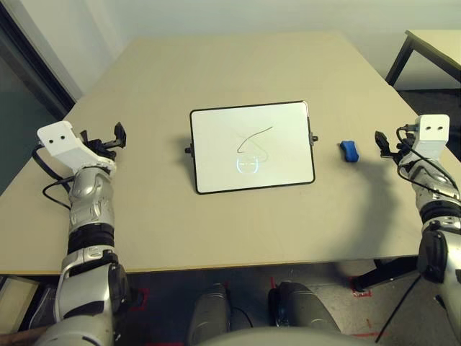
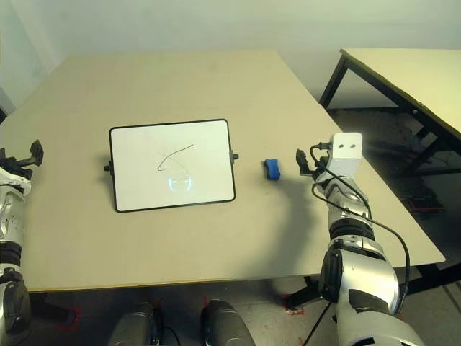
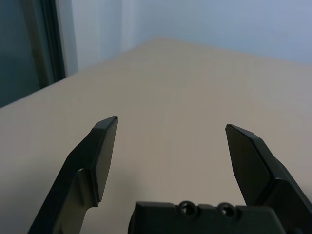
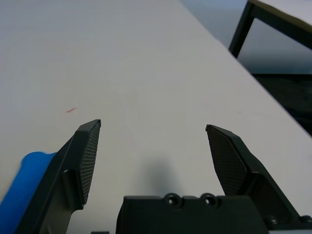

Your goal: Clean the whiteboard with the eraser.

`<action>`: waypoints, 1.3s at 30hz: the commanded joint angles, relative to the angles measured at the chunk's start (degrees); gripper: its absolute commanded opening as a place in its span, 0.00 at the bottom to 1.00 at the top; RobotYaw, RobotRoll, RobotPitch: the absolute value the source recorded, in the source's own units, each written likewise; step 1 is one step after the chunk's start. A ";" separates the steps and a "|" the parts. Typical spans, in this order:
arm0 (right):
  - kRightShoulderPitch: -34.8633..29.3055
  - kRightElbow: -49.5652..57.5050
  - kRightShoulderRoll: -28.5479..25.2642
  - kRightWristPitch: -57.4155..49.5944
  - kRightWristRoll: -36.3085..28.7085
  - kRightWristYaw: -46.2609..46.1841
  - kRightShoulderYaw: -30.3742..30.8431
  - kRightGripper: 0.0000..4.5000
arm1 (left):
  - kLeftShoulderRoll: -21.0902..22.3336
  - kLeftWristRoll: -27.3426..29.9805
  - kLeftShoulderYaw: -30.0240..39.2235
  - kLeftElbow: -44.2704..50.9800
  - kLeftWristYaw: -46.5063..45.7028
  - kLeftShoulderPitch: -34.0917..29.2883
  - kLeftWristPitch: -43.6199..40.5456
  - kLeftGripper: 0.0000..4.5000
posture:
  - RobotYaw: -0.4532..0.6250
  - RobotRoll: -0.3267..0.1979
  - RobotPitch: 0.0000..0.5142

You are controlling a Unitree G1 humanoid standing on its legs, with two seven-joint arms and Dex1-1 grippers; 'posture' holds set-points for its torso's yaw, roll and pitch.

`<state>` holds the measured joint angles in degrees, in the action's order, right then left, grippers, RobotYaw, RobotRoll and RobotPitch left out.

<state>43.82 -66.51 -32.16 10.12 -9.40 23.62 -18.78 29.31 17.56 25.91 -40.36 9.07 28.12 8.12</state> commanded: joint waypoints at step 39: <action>-3.00 34.77 4.24 -48.77 2.52 -4.79 12.84 1.00 | 2.60 1.38 -26.05 31.83 37.27 7.95 -31.30 1.00 | 0.37 0.62 0.06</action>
<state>40.83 -30.42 -28.29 -38.83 -7.76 18.88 -6.56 32.23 19.99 1.10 -9.05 45.66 35.14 -22.67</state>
